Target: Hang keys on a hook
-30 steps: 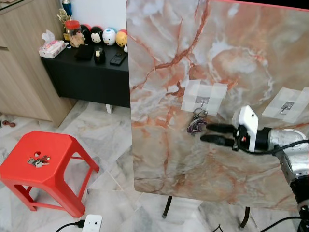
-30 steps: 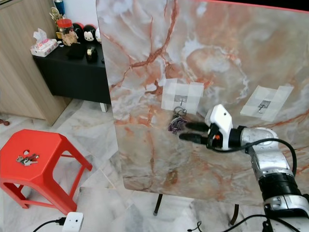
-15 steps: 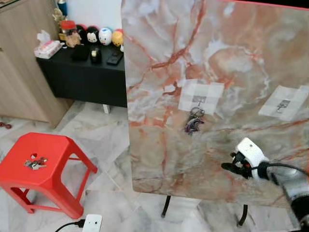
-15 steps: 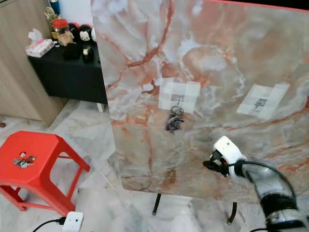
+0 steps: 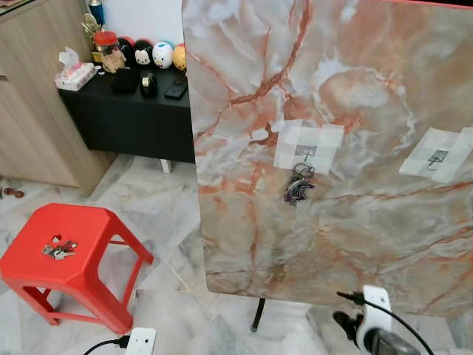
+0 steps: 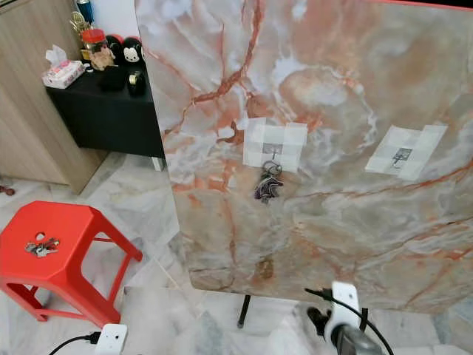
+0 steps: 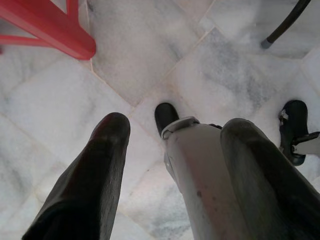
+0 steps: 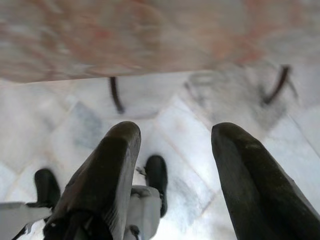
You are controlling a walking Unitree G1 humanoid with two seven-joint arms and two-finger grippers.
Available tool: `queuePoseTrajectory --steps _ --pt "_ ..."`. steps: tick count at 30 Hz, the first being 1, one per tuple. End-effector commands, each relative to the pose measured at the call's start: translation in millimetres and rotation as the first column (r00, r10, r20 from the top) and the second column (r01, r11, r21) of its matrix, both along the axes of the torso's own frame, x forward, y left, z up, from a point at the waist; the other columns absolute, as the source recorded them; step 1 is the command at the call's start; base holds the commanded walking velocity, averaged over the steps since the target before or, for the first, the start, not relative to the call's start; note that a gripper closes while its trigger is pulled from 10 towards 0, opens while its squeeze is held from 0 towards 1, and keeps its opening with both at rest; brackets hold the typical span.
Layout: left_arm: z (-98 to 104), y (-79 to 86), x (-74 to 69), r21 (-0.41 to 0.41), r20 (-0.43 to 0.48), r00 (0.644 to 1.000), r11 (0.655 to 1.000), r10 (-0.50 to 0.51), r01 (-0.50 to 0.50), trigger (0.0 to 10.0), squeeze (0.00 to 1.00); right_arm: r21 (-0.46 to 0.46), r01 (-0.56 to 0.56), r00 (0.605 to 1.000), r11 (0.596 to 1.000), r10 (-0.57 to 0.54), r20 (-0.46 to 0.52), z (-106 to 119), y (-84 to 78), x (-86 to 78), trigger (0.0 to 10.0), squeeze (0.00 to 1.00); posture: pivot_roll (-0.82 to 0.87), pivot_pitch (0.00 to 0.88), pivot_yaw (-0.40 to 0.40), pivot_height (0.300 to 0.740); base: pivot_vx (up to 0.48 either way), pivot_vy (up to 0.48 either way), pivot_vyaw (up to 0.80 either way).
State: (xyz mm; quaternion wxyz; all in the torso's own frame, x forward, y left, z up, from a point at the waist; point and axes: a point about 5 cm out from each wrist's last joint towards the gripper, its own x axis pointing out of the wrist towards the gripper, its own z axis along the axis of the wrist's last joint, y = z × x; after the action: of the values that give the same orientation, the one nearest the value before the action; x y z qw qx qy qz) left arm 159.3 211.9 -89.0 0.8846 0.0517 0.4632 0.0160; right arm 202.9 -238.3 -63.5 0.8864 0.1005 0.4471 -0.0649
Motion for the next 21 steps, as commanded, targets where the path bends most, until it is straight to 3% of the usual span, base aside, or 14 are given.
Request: queuePoseTrajectory --steps 1,2,5,7,14,21 --pt "-2 0.1 -4.7 0.005 -0.021 1.000 1.000 -0.003 0.003 10.0 0.00 0.013 0.160 0.986 0.987 -0.159 -0.043 -11 -2.3 -19.5 10.0 0.00 -0.11 0.028 -0.053 0.740 0.000 0.000 0.00" --pt "-2 0.2 -5.2 0.001 -0.022 1.000 1.000 0.000 0.000 10.0 0.00 0.017 0.165 0.985 0.986 -0.163 -0.053 -13 0.4 -23.1 10.0 0.00 -0.10 0.023 -0.048 0.740 0.000 0.000 0.00" --pt "-2 0.4 -5.3 -0.009 -0.023 1.000 1.000 -0.009 0.009 10.0 0.00 -0.003 0.026 0.997 1.000 -0.026 -0.075 -19 14.9 -28.3 10.0 0.00 -0.11 0.021 -0.042 0.740 0.000 0.000 0.00" --pt "-2 0.0 -5.3 -0.015 -0.023 1.000 1.000 -0.016 0.016 10.0 0.00 -0.014 0.013 0.996 1.000 -0.014 -0.090 -21 17.9 -32.0 10.0 0.00 -0.12 0.010 -0.042 0.740 0.000 0.000 0.00" --pt "-3 -1.1 -7.0 -0.021 -0.032 0.999 1.000 -0.012 0.012 10.0 0.00 -0.102 -0.020 0.993 0.995 0.008 -0.117 -21 12.3 -34.2 10.0 0.00 -0.10 0.000 -0.047 0.740 0.000 0.000 0.00" --pt "-4 -0.3 -8.2 -0.017 -0.037 0.999 1.000 0.001 -0.002 10.0 0.00 -0.085 -0.072 0.992 0.994 0.063 -0.109 -20 19.1 -28.9 10.0 0.00 -0.10 0.000 -0.045 0.740 0.000 0.071 0.00"
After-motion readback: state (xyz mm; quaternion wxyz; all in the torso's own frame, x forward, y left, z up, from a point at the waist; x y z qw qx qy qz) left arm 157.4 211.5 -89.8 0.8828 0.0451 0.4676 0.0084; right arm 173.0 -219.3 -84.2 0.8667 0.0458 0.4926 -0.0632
